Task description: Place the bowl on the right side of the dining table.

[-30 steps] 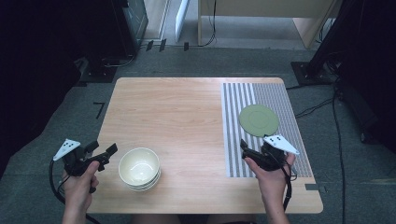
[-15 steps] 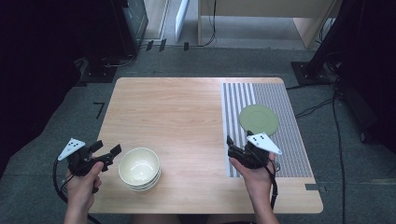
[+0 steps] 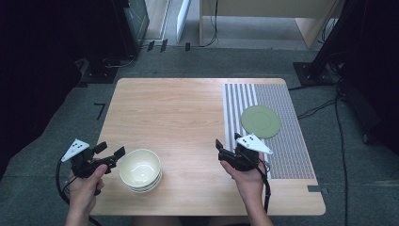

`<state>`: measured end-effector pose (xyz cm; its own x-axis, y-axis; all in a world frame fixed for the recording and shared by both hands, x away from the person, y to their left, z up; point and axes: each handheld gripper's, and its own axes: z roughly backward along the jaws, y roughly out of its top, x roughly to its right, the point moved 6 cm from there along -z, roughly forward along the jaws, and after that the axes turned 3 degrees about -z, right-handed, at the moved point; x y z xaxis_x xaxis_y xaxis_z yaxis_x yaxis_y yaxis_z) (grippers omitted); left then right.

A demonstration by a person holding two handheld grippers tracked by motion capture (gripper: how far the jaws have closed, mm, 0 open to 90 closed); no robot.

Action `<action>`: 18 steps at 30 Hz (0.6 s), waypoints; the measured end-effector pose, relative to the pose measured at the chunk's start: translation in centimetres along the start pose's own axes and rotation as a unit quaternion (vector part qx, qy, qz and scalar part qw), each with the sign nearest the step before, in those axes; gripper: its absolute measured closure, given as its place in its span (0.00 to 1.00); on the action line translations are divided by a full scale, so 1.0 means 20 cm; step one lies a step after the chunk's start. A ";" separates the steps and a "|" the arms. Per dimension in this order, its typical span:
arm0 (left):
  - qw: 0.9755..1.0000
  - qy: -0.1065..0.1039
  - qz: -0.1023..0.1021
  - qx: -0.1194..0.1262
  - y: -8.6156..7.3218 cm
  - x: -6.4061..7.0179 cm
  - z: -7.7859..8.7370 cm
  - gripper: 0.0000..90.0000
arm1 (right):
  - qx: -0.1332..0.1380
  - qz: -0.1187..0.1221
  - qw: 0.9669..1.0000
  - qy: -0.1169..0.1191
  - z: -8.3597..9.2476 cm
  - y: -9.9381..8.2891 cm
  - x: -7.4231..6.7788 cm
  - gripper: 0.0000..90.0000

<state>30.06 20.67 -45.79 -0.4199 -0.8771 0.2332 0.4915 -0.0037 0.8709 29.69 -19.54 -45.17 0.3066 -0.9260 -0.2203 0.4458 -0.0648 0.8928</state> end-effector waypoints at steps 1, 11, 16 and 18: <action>1.000 -0.002 -0.001 -0.001 0.00 0.00 0.00 0.14 | 0.001 0.001 1.000 0.002 0.00 0.00 -0.01 0.30; 1.000 -0.008 -0.018 -0.007 -0.01 0.04 0.00 0.26 | 0.004 0.014 1.000 0.015 -0.04 0.00 -0.11 0.25; 0.999 -0.015 -0.027 -0.012 -0.01 0.04 0.00 0.34 | 0.001 0.022 1.000 0.015 -0.05 0.00 -0.16 0.26; 0.999 -0.019 -0.026 -0.012 0.00 0.04 0.01 0.35 | -0.001 0.021 1.000 0.020 -0.06 0.00 -0.17 0.26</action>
<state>29.61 20.09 -45.65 -0.4737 -0.8568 0.2039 0.4862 -0.0614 0.8717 29.59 -15.92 -44.96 0.3583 -0.9123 -0.1985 0.4329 -0.0260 0.9011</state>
